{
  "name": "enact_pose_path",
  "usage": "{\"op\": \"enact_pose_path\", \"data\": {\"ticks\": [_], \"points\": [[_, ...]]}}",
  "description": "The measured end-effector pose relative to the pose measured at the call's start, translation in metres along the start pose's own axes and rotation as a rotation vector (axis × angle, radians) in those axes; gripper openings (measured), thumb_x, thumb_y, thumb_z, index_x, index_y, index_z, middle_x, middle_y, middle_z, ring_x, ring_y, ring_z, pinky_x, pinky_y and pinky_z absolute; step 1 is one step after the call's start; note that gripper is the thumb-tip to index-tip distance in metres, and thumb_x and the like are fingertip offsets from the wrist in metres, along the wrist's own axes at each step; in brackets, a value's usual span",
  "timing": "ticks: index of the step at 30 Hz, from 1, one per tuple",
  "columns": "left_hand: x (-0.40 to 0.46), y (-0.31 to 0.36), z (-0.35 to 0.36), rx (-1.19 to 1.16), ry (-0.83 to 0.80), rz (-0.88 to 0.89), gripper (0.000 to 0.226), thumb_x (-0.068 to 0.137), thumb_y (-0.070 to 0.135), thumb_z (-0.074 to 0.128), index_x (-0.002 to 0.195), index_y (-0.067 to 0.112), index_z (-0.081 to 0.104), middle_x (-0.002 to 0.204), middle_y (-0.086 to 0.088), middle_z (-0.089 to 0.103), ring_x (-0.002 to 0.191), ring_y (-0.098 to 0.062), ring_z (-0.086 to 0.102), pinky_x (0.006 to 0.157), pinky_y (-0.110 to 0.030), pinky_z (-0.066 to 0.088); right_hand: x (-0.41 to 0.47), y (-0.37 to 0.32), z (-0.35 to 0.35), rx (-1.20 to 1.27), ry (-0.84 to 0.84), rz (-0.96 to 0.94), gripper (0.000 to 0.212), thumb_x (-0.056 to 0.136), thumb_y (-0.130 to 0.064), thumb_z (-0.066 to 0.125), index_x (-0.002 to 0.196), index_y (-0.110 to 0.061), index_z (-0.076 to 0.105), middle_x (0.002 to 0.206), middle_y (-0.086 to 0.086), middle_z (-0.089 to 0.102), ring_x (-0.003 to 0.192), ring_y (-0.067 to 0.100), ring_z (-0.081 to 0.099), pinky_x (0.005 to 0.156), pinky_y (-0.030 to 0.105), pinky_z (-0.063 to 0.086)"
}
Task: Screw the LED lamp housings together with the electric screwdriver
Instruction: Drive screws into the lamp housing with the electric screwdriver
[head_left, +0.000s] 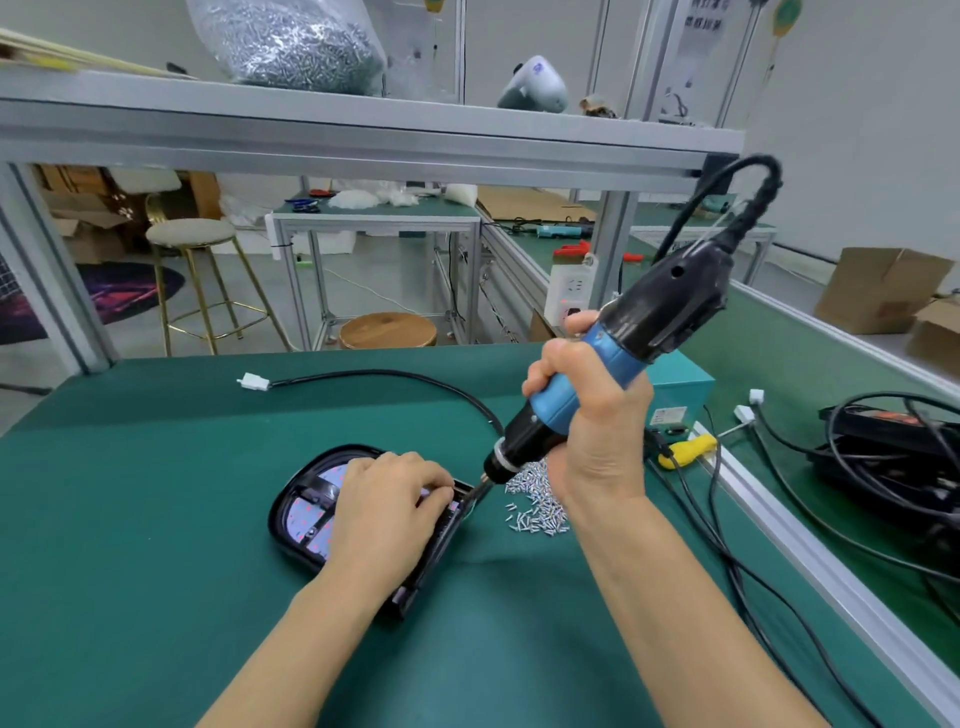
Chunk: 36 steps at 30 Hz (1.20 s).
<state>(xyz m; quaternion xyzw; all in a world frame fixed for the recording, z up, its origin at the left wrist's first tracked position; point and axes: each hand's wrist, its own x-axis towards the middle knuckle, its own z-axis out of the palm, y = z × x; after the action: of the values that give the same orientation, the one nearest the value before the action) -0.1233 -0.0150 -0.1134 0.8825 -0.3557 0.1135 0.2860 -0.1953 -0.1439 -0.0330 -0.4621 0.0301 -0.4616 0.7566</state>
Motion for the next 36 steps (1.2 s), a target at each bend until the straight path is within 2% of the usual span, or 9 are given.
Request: {"op": "enact_pose_path", "data": {"ticks": [9, 15, 17, 19, 21, 26, 31, 34, 36], "points": [[0.0, 0.036, 0.001, 0.101, 0.107, 0.245, 0.012, 0.077, 0.015, 0.073, 0.068, 0.02, 0.066, 0.068, 0.005, 0.063, 0.066, -0.023, 0.06, 0.072, -0.032, 0.028, -0.002, -0.025, -0.034, -0.023, 0.089, -0.055, 0.019, 0.07, -0.001, 0.058, 0.08, -0.017, 0.054, 0.053, -0.001, 0.048, 0.046, 0.016, 0.046, 0.052, 0.026, 0.04], [-0.001, 0.062, 0.028, 0.351, -0.024, 0.279, 0.026, 0.054, 0.011, 0.087, 0.053, 0.02, 0.062, 0.052, 0.004, 0.055, 0.058, -0.021, 0.054, 0.067, -0.033, 0.026, -0.003, -0.027, -0.05, -0.024, 0.136, -0.047, 0.019, 0.068, -0.001, 0.057, 0.079, -0.016, 0.053, 0.056, 0.001, 0.046, 0.045, 0.016, 0.045, 0.05, 0.025, 0.038], [-0.001, 0.069, 0.035, 0.445, -0.074, 0.255, 0.024, 0.053, 0.005, 0.081, 0.053, 0.019, 0.061, 0.054, 0.002, 0.056, 0.064, -0.022, 0.053, 0.075, -0.035, 0.027, 0.0, -0.028, -0.054, -0.063, 0.14, -0.018, 0.018, 0.068, -0.002, 0.058, 0.078, -0.016, 0.054, 0.054, 0.0, 0.047, 0.044, 0.015, 0.045, 0.049, 0.023, 0.038], [-0.002, 0.071, 0.046, 0.482, -0.159, 0.231, 0.014, 0.072, 0.002, 0.06, 0.074, 0.015, 0.064, 0.076, -0.003, 0.061, 0.088, -0.025, 0.049, 0.093, -0.039, 0.021, 0.003, -0.029, -0.058, -0.131, 0.137, 0.048, 0.017, 0.066, -0.003, 0.059, 0.075, -0.017, 0.054, 0.053, 0.0, 0.046, 0.043, 0.015, 0.045, 0.047, 0.023, 0.038], [-0.002, 0.07, 0.057, 0.522, -0.21, 0.196, 0.025, 0.08, -0.001, 0.045, 0.09, 0.012, 0.063, 0.093, -0.006, 0.06, 0.103, -0.027, 0.041, 0.104, -0.045, 0.011, 0.007, -0.029, -0.064, -0.201, 0.128, 0.116, 0.017, 0.065, -0.003, 0.06, 0.073, -0.017, 0.054, 0.053, 0.001, 0.045, 0.043, 0.016, 0.044, 0.046, 0.022, 0.039], [-0.004, 0.068, 0.065, 0.553, -0.233, 0.171, 0.027, 0.084, 0.0, 0.042, 0.096, 0.011, 0.064, 0.099, -0.007, 0.057, 0.108, -0.028, 0.037, 0.106, -0.048, 0.008, 0.019, -0.03, -0.086, -0.367, 0.121, 0.254, 0.024, 0.078, 0.006, 0.063, 0.071, -0.016, 0.056, 0.051, -0.002, 0.049, 0.04, 0.013, 0.046, 0.043, 0.02, 0.04], [-0.009, 0.068, 0.058, 0.516, -0.158, 0.145, 0.02, 0.089, 0.015, 0.05, 0.106, 0.019, 0.058, 0.107, 0.001, 0.056, 0.109, -0.025, 0.044, 0.101, -0.044, 0.012, 0.033, -0.03, -0.12, -0.703, 0.048, 0.432, 0.025, 0.08, -0.023, 0.078, 0.077, -0.013, 0.056, 0.053, 0.0, 0.055, 0.043, 0.012, 0.051, 0.044, 0.023, 0.044], [-0.014, 0.066, 0.039, 0.373, 0.009, 0.21, 0.019, 0.064, 0.012, 0.078, 0.08, 0.017, 0.069, 0.087, 0.002, 0.066, 0.087, -0.025, 0.061, 0.089, -0.041, 0.027, 0.036, -0.028, -0.137, -0.899, 0.02, 0.51, 0.033, 0.077, -0.037, 0.08, 0.079, -0.013, 0.056, 0.056, 0.002, 0.057, 0.046, 0.015, 0.053, 0.05, 0.026, 0.046], [-0.02, 0.058, 0.028, 0.294, 0.152, 0.271, 0.013, 0.066, 0.009, 0.075, 0.075, 0.017, 0.07, 0.085, 0.001, 0.068, 0.083, -0.025, 0.063, 0.084, -0.04, 0.029, 0.037, -0.026, -0.147, -0.997, 0.023, 0.55, 0.036, 0.077, -0.043, 0.079, 0.079, -0.014, 0.057, 0.058, 0.002, 0.058, 0.049, 0.016, 0.055, 0.054, 0.029, 0.047]]}}
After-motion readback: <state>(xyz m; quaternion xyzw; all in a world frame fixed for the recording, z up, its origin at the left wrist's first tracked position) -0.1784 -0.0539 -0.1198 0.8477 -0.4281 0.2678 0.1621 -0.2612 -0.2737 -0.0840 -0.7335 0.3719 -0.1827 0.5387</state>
